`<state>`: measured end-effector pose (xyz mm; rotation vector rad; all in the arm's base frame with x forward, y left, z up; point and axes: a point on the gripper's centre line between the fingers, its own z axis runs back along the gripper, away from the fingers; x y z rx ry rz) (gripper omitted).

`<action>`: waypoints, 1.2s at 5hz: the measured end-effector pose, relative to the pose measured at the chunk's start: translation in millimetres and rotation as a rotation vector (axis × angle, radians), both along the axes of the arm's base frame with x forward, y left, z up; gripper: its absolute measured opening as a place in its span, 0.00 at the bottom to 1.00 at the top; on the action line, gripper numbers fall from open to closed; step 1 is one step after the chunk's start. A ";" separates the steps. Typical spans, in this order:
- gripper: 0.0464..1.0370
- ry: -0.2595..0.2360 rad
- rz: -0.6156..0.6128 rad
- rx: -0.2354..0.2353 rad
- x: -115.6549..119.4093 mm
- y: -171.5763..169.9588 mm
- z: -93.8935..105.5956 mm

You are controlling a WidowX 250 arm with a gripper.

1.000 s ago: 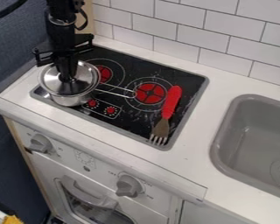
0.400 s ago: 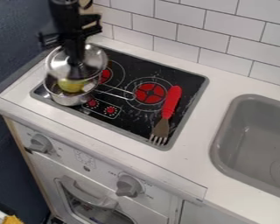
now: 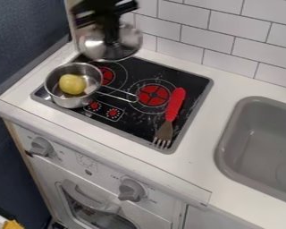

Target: Remove the silver lid from the pot and place it upper right of the stove

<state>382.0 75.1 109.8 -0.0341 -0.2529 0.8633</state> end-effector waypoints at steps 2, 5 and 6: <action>0.01 0.105 -0.172 -0.033 37.6 -38.4 -43.4; 0.01 0.193 -0.212 -0.014 42.5 -45.8 -84.7; 0.01 0.199 -0.194 0.001 43.2 -42.3 -86.4</action>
